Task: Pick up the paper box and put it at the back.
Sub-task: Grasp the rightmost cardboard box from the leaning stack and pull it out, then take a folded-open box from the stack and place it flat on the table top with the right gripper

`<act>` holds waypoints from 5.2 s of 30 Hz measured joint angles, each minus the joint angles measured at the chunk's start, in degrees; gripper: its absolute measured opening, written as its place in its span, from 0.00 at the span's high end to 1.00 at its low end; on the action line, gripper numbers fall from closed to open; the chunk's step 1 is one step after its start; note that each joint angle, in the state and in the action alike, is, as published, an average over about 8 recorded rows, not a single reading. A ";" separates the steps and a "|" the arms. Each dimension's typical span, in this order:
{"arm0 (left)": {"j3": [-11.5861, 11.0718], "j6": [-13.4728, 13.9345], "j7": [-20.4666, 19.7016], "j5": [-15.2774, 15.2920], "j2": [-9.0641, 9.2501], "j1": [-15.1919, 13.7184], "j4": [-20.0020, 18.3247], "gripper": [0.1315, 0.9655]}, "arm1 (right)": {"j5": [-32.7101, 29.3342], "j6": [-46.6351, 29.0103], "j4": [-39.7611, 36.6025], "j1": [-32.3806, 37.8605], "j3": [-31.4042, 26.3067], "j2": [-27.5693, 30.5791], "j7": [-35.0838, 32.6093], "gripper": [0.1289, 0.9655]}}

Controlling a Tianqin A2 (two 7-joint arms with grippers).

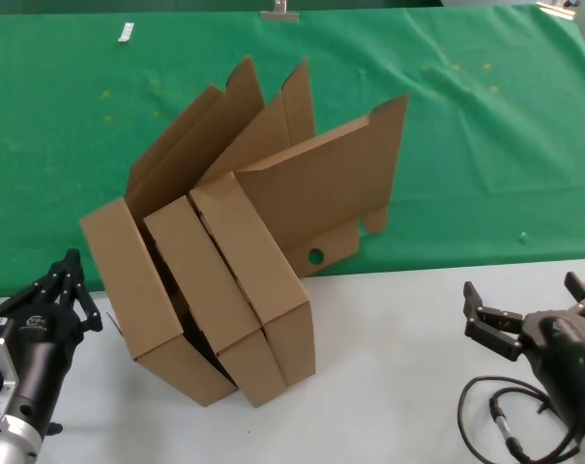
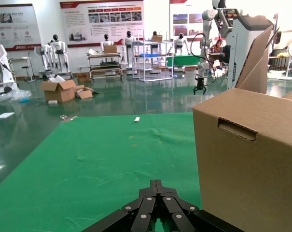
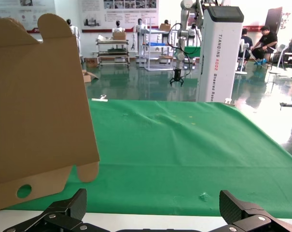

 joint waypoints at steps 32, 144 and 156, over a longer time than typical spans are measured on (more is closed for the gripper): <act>0.00 0.00 0.00 0.00 0.00 0.00 0.00 0.72 | -0.12 -4.78 -1.07 -4.87 7.03 6.95 -3.51 0.00; 0.00 0.00 -0.02 0.01 0.00 0.00 0.00 0.00 | 5.45 -81.60 -87.47 71.64 -24.55 7.42 -57.38 0.97; 0.00 0.00 -0.02 0.01 0.00 0.00 0.00 0.00 | -14.83 -53.26 -88.36 85.28 -35.64 7.88 -45.61 0.97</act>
